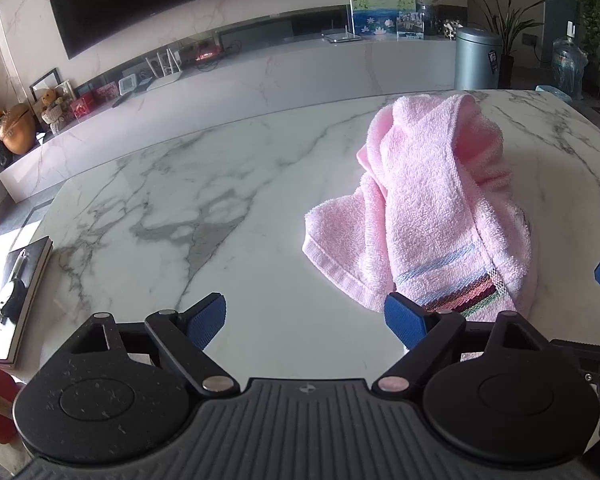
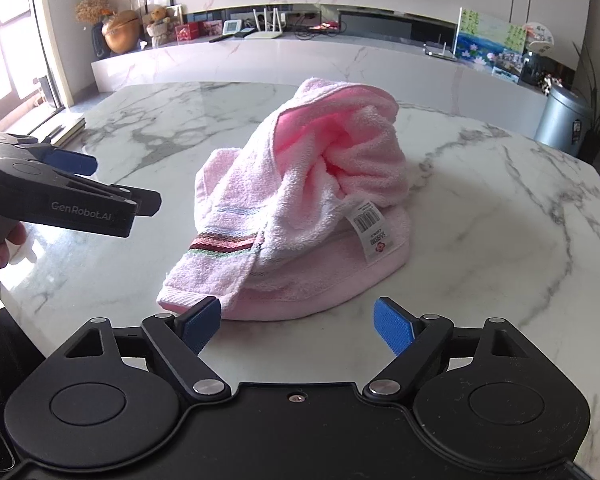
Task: Fold towel
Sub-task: 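Close the left gripper on the towel edge while the right gripper grasps another edge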
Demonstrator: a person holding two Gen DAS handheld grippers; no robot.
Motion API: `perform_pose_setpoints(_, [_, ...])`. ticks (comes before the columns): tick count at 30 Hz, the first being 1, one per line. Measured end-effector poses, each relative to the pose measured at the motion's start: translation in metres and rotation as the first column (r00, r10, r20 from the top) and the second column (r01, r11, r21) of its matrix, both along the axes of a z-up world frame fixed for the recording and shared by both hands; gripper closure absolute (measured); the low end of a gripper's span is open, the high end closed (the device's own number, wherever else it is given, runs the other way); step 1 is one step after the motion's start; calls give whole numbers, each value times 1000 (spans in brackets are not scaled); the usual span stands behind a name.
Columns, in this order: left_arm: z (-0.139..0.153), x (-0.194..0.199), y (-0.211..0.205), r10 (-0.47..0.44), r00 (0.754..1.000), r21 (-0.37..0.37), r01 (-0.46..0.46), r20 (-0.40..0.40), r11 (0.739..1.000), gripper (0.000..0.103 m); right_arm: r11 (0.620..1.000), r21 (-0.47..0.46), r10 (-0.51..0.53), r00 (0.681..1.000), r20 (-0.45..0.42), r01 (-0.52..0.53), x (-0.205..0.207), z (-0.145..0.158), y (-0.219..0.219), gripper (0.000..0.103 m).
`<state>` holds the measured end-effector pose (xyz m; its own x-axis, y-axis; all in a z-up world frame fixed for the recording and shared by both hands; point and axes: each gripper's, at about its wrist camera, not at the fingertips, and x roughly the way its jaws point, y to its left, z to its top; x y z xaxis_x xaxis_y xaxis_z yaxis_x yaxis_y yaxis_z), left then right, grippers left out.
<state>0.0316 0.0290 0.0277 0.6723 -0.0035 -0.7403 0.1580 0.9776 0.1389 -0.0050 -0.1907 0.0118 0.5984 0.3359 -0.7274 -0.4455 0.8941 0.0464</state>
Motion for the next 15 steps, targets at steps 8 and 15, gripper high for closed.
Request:
perform_pose_setpoints(8, [-12,25,-7,-155,987,-47,153,-50,987,41,993,42,108,993,-36,-107,1,-3,13,35])
perform_pose_setpoints(15, [-26,45,-7,-305,947,-47,301,-104,952,65,988,57,146,986,-76,-142,10,-8,17,43])
